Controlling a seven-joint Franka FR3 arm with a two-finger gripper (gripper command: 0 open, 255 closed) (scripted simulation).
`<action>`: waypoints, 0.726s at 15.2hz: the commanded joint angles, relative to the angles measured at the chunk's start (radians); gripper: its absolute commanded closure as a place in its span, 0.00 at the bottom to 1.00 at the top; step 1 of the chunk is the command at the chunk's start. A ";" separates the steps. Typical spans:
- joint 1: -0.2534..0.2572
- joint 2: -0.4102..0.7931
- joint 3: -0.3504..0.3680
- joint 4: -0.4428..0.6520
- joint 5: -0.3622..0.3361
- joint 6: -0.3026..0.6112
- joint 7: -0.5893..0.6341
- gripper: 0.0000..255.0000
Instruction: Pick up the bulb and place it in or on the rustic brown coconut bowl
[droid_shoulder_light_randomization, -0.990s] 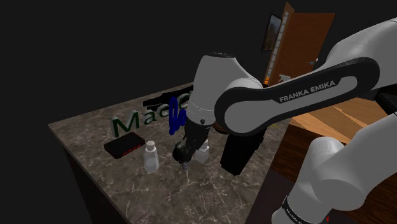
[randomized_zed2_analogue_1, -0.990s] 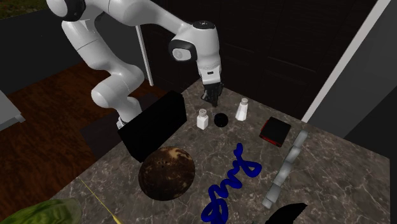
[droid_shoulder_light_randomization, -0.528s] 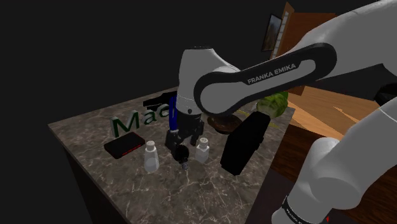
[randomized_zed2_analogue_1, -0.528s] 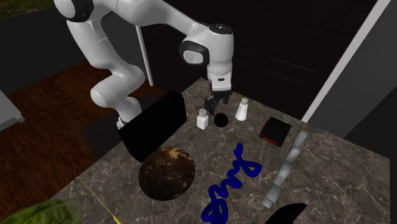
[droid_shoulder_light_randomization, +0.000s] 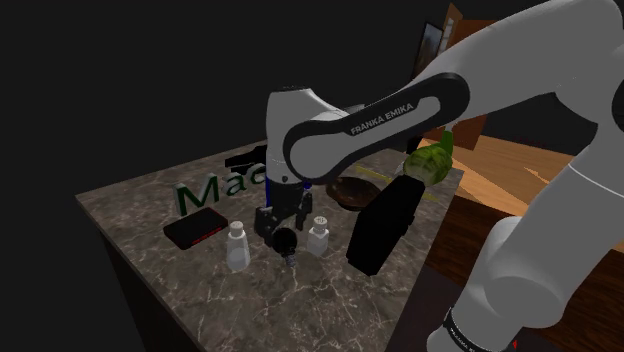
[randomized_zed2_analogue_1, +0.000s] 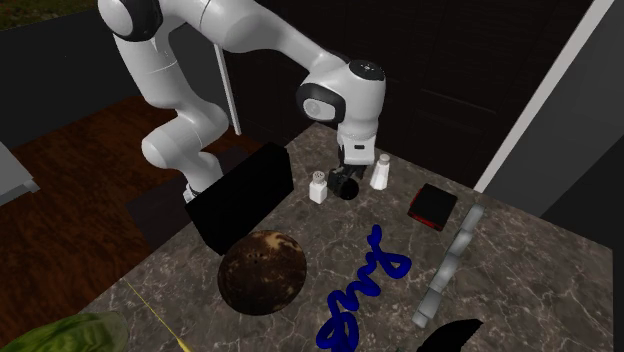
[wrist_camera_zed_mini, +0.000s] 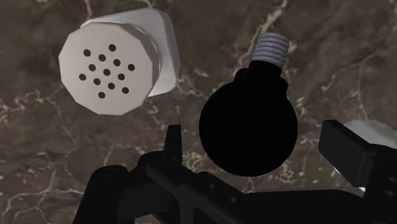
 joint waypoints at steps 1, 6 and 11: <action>0.000 0.017 0.004 -0.019 -0.004 0.036 0.003 0.00; 0.000 0.017 0.004 -0.019 -0.004 0.036 0.003 0.00; 0.000 0.017 0.003 -0.019 -0.004 0.036 0.003 1.00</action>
